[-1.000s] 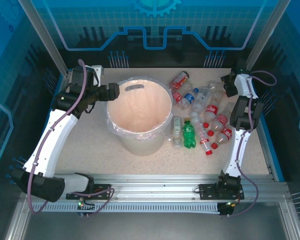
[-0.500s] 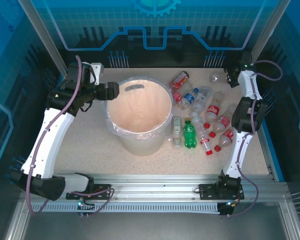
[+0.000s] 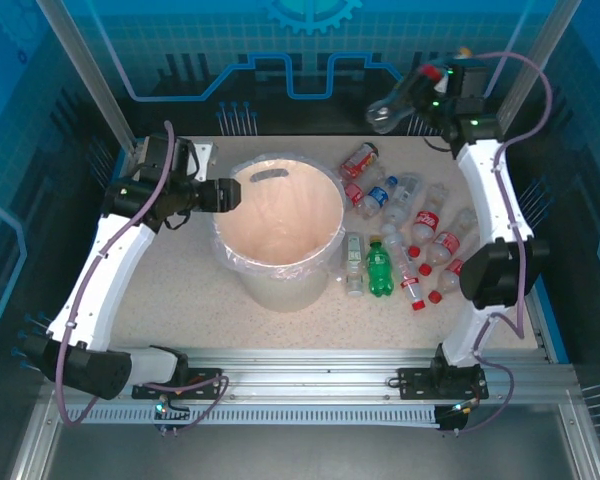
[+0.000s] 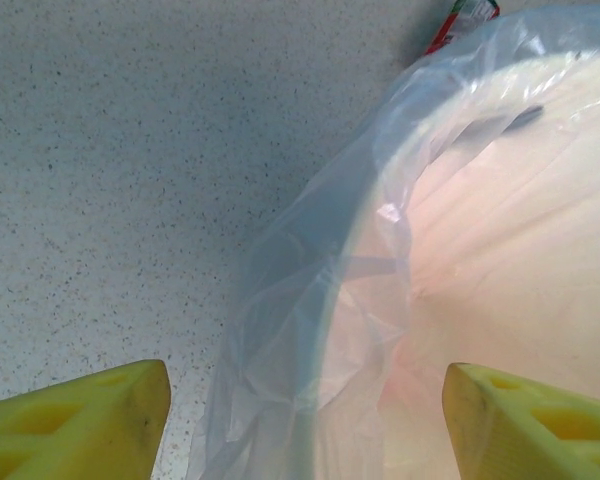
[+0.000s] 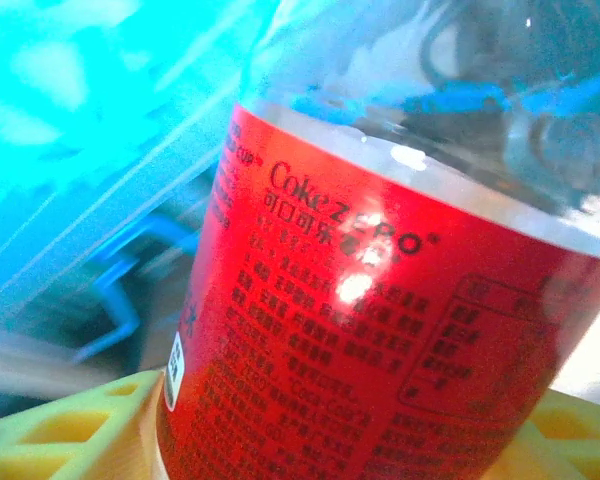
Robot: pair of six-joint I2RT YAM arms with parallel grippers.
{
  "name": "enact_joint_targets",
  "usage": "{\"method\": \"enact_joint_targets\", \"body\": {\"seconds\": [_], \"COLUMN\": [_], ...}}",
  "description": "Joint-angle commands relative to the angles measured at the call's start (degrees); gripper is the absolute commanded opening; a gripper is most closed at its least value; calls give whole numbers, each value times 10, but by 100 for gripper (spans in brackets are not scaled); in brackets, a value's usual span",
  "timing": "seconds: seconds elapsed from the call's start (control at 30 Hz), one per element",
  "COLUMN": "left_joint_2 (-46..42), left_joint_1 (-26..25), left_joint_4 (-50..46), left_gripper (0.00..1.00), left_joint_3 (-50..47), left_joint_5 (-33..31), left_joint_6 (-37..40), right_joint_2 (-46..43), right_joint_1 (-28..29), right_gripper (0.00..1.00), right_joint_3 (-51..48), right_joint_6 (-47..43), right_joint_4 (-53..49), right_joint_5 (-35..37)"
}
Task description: Put the plastic bottles in the bin
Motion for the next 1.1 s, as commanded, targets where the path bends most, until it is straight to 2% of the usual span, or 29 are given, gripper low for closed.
{"method": "enact_joint_targets", "body": {"seconds": [0.0,0.3,0.53,0.9,1.07], "left_joint_2": [-17,-9,-6,2,9], "left_joint_1": [-7,-13,-14,-14,-14], "left_joint_4": [12,50,80,123,141], "left_gripper": [71,55,44,26,22], "left_joint_3": [-24,-53,-65,-79,-85], "left_joint_5": [5,11,-18,-55,-49], "left_joint_6": [18,7,3,4,3], "right_joint_2": [-61,-108,-98,-96,-74], "right_joint_1": [83,289,381,413,414], "right_gripper": [66,65,64,64,66], "right_joint_3": [-11,-67,-89,-166,-187], "right_joint_6": [-111,-253,-358,-406,-422], "right_joint_4": [-2,-78,-184,-215,-206], "right_joint_5": [-37,-30,11,33,45]}}
